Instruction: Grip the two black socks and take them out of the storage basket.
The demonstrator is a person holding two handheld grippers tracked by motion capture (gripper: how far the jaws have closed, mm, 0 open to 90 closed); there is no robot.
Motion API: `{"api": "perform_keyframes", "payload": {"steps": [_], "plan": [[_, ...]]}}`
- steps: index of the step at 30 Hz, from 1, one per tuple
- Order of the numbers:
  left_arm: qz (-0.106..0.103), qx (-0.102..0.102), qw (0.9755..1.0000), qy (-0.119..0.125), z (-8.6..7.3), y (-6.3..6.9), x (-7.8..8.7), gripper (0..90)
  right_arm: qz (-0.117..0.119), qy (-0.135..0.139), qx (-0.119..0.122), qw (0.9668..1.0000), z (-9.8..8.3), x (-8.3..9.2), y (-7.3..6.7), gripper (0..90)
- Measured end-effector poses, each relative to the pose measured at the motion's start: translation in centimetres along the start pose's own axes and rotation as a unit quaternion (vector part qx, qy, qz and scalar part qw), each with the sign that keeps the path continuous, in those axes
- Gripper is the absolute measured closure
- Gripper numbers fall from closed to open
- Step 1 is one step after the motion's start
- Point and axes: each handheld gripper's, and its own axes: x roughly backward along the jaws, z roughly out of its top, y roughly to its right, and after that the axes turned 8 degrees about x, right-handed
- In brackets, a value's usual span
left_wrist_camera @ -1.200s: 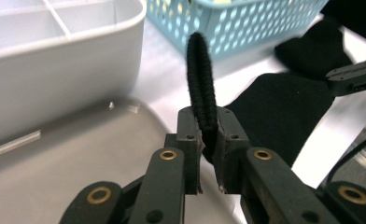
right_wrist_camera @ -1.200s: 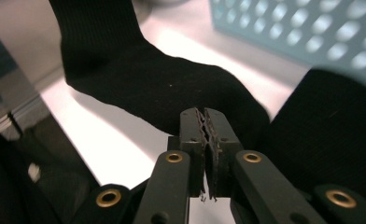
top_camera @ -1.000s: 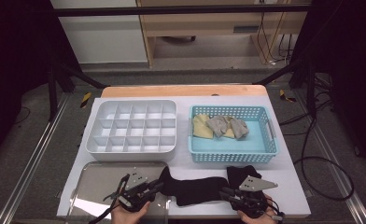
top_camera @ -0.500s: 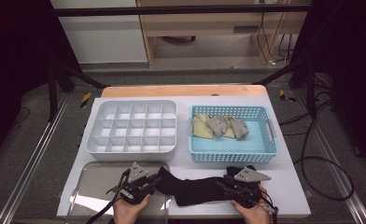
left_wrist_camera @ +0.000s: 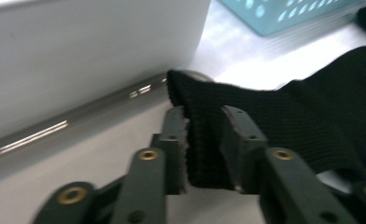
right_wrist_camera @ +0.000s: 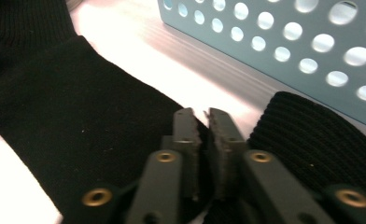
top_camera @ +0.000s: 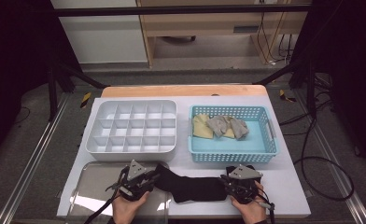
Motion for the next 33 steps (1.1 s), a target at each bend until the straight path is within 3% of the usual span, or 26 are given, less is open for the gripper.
{"api": "perform_keyframes", "payload": {"steps": [4,7,13,15,18,22,26,31,33], "plan": [[-0.023,-0.005,0.9994,0.027,0.3,0.8,1.2,61.1,0.008,-0.004,-0.006,0.9999,0.1,0.0,0.3,89.8],[-0.04,-0.019,0.9987,0.025,0.5,2.0,1.5,61.9,0.008,0.004,-0.006,0.9999,0.3,0.0,0.5,89.7],[-0.072,-0.048,0.9962,-0.005,0.0,5.0,-0.1,63.9,-0.001,0.01,-0.004,0.9999,0.8,-0.3,0.5,85.5],[-0.069,-0.054,0.9958,-0.024,-0.5,5.4,-0.9,65.0,0.006,0.018,-0.01,0.9998,0.8,-0.1,0.5,81.8],[-0.063,-0.061,0.9955,-0.035,-0.9,5.6,-1.4,66.1,0.01,0.038,-0.019,0.999,0.9,0.9,0.9,77.4],[-0.058,-0.064,0.9958,-0.031,-0.7,5.5,-1.1,66.4,-0.01,0.054,-0.029,0.9981,0.8,3.0,1.9,73.6],[-0.044,-0.062,0.997,-0.015,-0.2,5.0,-0.2,63.0,-0.024,0.045,-0.036,0.998,0.2,3.9,2.3,68.9],[-0.036,-0.045,0.9984,0.006,0.4,3.7,1.1,60.2,-0.024,0.012,-0.033,0.9991,-1.3,3.0,1.9,60.7],[-0.035,-0.034,0.9987,0.012,0.5,3.1,1.6,59.9,-0.033,0.009,-0.035,0.9988,-1.7,2.6,2.0,61.9]]}}
